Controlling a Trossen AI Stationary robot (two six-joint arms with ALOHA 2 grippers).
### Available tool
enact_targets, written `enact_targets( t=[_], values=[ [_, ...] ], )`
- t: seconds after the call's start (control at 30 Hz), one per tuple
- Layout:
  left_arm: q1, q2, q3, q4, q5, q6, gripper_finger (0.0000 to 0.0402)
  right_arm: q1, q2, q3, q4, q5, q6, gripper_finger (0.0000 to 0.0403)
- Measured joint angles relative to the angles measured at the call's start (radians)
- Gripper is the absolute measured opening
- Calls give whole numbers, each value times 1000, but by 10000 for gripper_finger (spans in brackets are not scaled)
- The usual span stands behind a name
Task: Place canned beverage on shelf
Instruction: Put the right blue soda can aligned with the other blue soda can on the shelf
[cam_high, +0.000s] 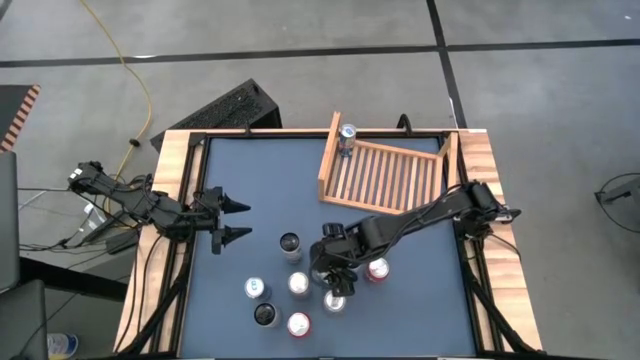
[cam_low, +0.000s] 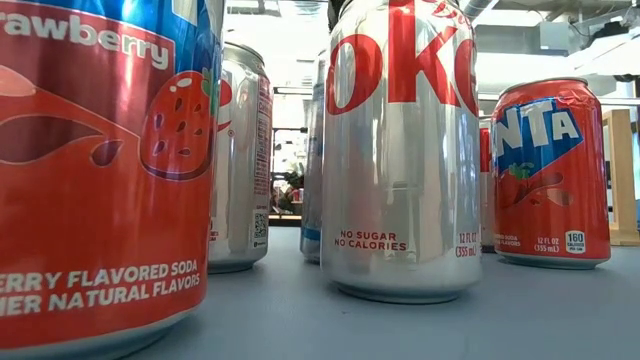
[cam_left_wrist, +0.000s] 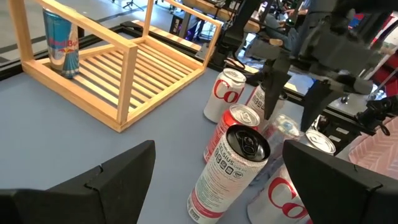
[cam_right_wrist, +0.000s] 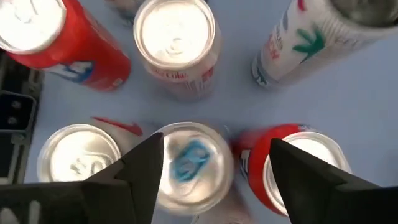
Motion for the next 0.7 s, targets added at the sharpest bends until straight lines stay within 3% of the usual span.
enact_targets(
  t=[0.7],
  values=[
    [0,0,0,-7,0,-1,341,12,23,30,12,1,-58,275]
  ],
)
